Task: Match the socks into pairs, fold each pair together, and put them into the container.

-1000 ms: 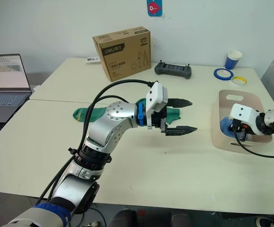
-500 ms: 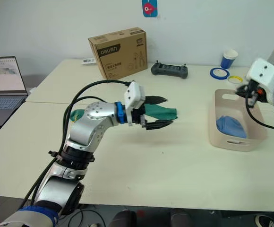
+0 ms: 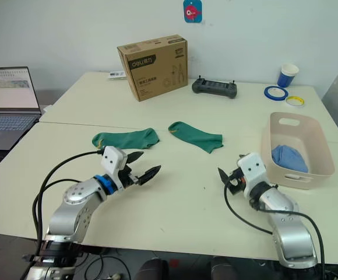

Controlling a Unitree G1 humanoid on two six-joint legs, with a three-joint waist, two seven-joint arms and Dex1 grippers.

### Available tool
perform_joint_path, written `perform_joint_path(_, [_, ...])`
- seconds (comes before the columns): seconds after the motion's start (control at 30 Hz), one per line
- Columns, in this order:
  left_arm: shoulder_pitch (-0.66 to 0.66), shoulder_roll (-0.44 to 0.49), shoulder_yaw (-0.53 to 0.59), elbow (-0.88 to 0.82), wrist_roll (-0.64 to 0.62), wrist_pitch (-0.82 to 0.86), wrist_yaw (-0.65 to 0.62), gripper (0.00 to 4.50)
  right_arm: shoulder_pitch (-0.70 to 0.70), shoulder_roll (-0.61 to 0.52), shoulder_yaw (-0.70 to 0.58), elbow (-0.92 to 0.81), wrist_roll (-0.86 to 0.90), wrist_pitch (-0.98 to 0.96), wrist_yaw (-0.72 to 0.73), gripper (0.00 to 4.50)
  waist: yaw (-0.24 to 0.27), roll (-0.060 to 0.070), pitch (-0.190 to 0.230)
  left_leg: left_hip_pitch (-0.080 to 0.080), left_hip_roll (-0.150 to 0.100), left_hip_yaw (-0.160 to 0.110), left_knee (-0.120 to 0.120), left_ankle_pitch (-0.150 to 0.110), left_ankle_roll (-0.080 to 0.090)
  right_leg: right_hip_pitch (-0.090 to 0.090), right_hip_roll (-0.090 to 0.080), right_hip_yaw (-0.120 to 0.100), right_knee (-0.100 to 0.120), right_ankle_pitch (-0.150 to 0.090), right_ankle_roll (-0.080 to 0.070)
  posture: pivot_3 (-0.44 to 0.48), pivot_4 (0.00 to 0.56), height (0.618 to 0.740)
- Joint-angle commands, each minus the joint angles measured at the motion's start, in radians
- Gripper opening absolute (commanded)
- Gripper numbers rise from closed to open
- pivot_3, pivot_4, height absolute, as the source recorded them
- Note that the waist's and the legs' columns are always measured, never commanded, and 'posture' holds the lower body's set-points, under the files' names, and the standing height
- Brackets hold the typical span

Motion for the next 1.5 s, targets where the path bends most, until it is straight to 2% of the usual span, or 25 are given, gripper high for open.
perform_joint_path(0.03, [0.072, -0.016, 0.019, -0.068, 0.031, -0.046, 0.071, 4.5, 0.076, 0.038, 0.026, -0.021, -0.027, -0.084, -0.066, 4.41, 0.0, -0.002, -0.002, 0.0, 0.0, 0.0, 0.0, 0.0, 0.0, 0.0, 0.001, 0.0, 0.0, 0.0, 0.0, 0.0, 0.15, 0.74])
perform_joint_path(0.17, [0.13, -0.033, 0.028, -0.064, 0.07, -0.079, 0.148, 4.5, 0.153, 0.049, 0.055, -0.006, -0.054, -0.143, -0.09, 4.41, -0.001, -0.004, -0.004, 0.001, 0.002, -0.001, -0.002, 0.0, 0.0, 0.0, 0.003, 0.0, 0.001, -0.001, -0.002, 0.0, 0.15, 0.74])
perform_joint_path(0.4, [0.166, -0.009, 0.036, -0.061, 0.056, -0.103, 0.138, 4.5, 0.178, 0.028, 0.069, 0.007, -0.056, -0.166, -0.074, 4.41, -0.003, -0.007, -0.007, 0.003, 0.003, 0.0, -0.002, 0.0, 0.0, 0.0, 0.003, 0.0, 0.001, -0.003, -0.002, 0.0, 0.15, 0.74])
perform_joint_path(0.67, [0.174, -0.003, 0.052, -0.08, 0.012, -0.1, 0.112, 4.5, 0.142, 0.01, 0.045, -0.01, -0.007, -0.154, -0.03, 4.41, -0.003, -0.008, -0.007, 0.003, 0.003, 0.0, -0.002, 0.0, 0.0, 0.0, 0.003, 0.0, 0.001, -0.003, -0.003, 0.0, 0.15, 0.74])
perform_joint_path(0.87, [0.177, 0.001, 0.108, -0.079, -0.021, -0.112, 0.119, 4.5, 0.073, 0.016, 0.038, -0.022, 0.085, -0.137, 0.023, 4.41, -0.003, -0.008, -0.007, 0.003, 0.003, -0.001, -0.003, 0.0, 0.0, 0.0, 0.004, 0.0, 0.001, -0.004, -0.003, 0.0, 0.15, 0.74])
perform_joint_path(1.03, [0.013, 0.048, 0.09, 0.059, 0.027, -0.122, 0.104, 4.5, -0.024, -0.038, 0.042, -0.077, 0.201, -0.046, 0.128, 4.41, 0.0, -0.008, -0.007, 0.003, 0.003, -0.001, -0.002, 0.0, 0.0, 0.001, 0.004, -0.001, 0.001, -0.004, -0.003, 0.0, 0.15, 0.74])
perform_joint_path(1.17, [-0.108, 0.078, 0.029, 0.197, 0.082, -0.15, 0.06, 4.5, -0.058, -0.062, 0.027, -0.098, 0.234, 0.01, 0.123, 4.41, -0.001, -0.01, -0.008, 0.002, 0.002, -0.001, -0.003, 0.0, 0.0, 0.001, 0.004, -0.001, 0.0, -0.003, -0.004, 0.0, 0.15, 0.74])
perform_joint_path(1.3, [-0.32, 0.045, -0.035, 0.47, 0.132, -0.175, 0.038, 4.5, -0.072, -0.073, 0.023, -0.098, 0.224, 0.023, 0.099, 4.41, 0.002, -0.011, -0.008, 0.001, 0.002, -0.002, -0.003, 0.0, 0.0, 0.0, 0.004, -0.002, 0.0, -0.003, -0.004, 0.0, 0.15, 0.74])
perform_joint_path(1.5, [-0.488, -0.005, -0.09, 0.731, 0.217, -0.283, 0.074, 4.5, -0.069, -0.07, 0.016, -0.103, 0.22, 0.034, 0.065, 4.41, -0.004, -0.011, -0.008, 0.001, 0.002, -0.002, -0.002, 0.0, 0.0, 0.0, 0.005, -0.001, 0.0, -0.003, -0.004, 0.0, 0.15, 0.74])
